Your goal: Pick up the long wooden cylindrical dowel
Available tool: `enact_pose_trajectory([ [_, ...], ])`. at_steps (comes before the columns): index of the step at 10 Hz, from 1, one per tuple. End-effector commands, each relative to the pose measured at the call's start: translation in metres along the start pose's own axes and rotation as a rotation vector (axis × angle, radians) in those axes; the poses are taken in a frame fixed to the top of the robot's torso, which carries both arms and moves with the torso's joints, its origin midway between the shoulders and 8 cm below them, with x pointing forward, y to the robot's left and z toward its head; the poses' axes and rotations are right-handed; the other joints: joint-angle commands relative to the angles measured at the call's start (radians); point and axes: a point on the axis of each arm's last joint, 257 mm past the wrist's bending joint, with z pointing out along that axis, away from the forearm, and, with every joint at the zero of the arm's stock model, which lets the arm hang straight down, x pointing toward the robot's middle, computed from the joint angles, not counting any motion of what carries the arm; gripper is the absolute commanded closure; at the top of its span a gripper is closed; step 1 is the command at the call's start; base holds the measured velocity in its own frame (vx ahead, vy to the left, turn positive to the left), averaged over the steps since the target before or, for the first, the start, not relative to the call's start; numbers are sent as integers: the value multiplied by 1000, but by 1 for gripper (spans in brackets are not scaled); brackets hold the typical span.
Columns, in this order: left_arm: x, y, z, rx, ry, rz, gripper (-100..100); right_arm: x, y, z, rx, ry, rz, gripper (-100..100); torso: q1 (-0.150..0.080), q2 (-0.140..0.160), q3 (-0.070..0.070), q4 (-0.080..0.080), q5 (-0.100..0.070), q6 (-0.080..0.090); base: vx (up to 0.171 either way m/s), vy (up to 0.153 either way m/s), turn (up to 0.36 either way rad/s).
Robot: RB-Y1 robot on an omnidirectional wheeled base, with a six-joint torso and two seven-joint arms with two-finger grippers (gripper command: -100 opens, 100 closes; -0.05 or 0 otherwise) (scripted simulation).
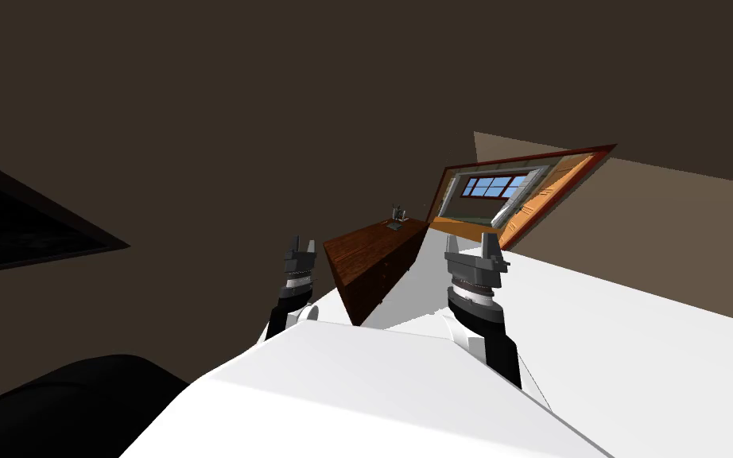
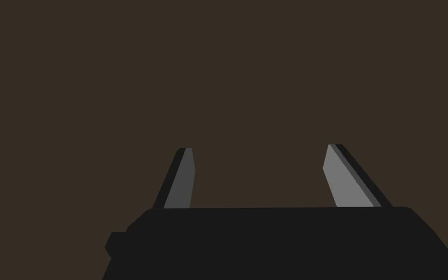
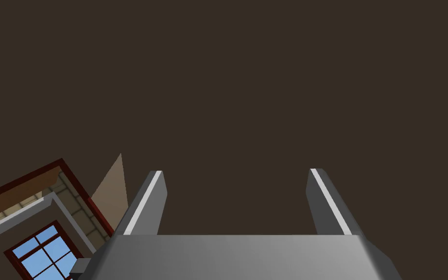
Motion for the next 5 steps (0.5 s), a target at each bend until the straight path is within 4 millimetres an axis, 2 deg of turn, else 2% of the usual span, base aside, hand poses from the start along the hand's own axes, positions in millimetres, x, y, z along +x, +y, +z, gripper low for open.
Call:
enact_pose_trajectory([
  [1, 3, 7, 1, -22, 35, 2, -100, 0, 0, 0, 0, 0, 0, 0, 0, 0, 0, 0, 0, 0, -17, 1, 44],
  [4, 8, 30, 7, -97, 100, -6, -100, 0, 0, 0, 0, 0, 0, 0, 0, 3, 2, 1, 0, 0, -53, -2, 63],
  [5, 8, 32, 7, -105, 110, -2, -100, 0, 0, 0, 0, 0, 0, 0, 0, 4, 2, 1, 0, 0, -44, 2, 20],
])
